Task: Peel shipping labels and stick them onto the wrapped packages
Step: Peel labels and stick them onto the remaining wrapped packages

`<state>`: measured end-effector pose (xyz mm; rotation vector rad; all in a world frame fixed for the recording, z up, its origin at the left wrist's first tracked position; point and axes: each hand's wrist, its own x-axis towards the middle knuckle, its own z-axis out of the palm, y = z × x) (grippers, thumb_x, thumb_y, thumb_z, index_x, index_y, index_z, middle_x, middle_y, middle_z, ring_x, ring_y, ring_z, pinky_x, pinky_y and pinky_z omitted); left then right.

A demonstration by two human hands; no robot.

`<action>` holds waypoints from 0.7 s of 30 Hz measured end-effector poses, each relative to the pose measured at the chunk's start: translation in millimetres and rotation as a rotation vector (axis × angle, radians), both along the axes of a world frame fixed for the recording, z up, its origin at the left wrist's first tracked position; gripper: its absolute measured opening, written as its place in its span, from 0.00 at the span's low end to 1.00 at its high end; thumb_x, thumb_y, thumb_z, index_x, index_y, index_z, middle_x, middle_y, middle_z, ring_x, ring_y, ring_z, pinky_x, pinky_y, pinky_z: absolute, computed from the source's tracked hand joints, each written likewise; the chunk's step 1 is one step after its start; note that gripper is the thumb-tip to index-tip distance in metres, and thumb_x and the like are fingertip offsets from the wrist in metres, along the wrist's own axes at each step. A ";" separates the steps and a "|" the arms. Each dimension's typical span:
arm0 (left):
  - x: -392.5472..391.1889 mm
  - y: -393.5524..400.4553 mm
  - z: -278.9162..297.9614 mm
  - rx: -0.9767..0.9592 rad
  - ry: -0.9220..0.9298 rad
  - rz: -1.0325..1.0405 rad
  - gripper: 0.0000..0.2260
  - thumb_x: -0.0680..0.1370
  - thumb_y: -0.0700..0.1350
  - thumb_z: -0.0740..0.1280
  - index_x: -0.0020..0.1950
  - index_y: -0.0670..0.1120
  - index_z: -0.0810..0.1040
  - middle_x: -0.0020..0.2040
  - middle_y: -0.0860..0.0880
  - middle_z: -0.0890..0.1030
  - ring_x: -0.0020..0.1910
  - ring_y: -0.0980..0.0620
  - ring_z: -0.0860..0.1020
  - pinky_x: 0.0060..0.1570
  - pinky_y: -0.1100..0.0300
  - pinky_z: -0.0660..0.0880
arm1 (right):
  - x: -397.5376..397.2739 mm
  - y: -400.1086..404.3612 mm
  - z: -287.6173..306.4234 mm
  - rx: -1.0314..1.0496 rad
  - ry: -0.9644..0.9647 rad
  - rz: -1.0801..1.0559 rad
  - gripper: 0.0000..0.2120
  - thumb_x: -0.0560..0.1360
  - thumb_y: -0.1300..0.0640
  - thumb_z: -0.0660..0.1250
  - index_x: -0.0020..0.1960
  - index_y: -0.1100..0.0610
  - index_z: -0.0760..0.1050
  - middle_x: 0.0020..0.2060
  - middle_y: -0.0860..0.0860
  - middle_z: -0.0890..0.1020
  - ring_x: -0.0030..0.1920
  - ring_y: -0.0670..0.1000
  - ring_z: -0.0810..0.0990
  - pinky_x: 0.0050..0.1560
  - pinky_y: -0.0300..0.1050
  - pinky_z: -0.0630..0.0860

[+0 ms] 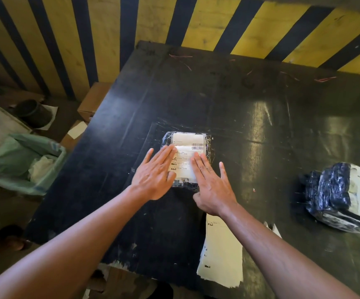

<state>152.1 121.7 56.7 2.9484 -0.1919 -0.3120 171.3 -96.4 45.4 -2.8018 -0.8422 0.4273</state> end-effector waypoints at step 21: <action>54.6 -25.1 5.0 -0.034 -0.020 -0.056 0.35 0.81 0.59 0.38 0.86 0.46 0.42 0.86 0.50 0.38 0.84 0.52 0.35 0.84 0.46 0.39 | -2.4 2.3 -1.1 0.036 0.000 -0.015 0.50 0.79 0.53 0.64 0.83 0.53 0.28 0.82 0.47 0.28 0.81 0.49 0.26 0.81 0.68 0.37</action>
